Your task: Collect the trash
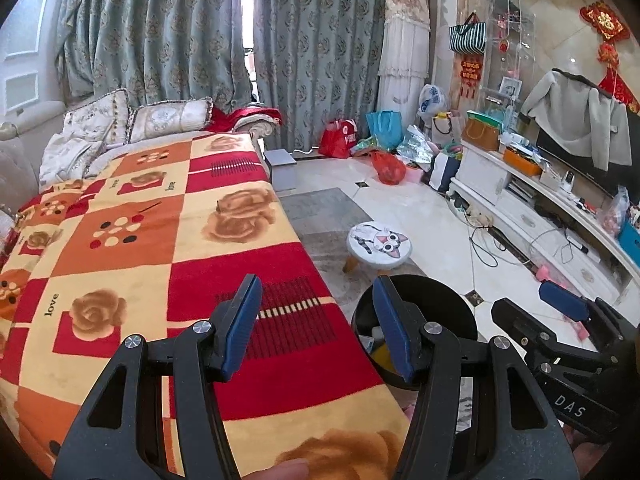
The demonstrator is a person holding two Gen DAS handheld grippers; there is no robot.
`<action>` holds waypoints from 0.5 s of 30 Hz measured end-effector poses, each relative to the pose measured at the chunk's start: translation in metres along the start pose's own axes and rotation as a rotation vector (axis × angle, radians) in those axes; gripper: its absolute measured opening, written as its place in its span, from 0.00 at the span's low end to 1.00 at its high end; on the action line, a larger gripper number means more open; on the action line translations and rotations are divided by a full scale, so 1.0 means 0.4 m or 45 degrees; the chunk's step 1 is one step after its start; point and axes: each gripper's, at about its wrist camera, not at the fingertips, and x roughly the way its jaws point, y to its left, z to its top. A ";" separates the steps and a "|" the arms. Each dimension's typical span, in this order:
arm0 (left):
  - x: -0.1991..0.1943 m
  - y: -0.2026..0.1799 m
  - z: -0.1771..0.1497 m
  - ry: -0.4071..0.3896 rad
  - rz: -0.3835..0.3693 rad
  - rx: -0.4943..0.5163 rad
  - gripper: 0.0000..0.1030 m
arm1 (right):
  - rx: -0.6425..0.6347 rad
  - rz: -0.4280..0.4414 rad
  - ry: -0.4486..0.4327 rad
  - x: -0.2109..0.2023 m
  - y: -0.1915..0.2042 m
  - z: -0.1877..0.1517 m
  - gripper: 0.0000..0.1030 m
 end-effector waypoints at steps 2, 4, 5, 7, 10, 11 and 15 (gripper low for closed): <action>-0.001 -0.001 0.000 -0.002 0.006 0.004 0.55 | 0.001 -0.005 -0.004 -0.002 0.000 0.001 0.74; -0.003 -0.001 0.000 -0.006 0.007 0.007 0.55 | 0.000 -0.009 -0.005 -0.002 0.002 0.002 0.75; -0.004 0.000 0.000 -0.007 0.007 0.008 0.55 | 0.000 -0.012 -0.006 -0.002 0.002 0.002 0.75; -0.003 -0.001 0.000 -0.008 0.007 0.011 0.55 | -0.001 -0.011 -0.006 -0.004 0.002 0.002 0.75; -0.003 0.000 -0.001 -0.010 0.004 0.010 0.55 | -0.004 -0.017 -0.004 -0.004 0.002 0.000 0.75; -0.002 -0.001 -0.002 -0.009 0.004 0.009 0.55 | -0.005 -0.018 -0.002 -0.003 0.003 0.000 0.75; 0.000 0.000 -0.003 -0.005 0.003 0.008 0.55 | -0.004 -0.018 0.004 0.000 0.001 0.002 0.75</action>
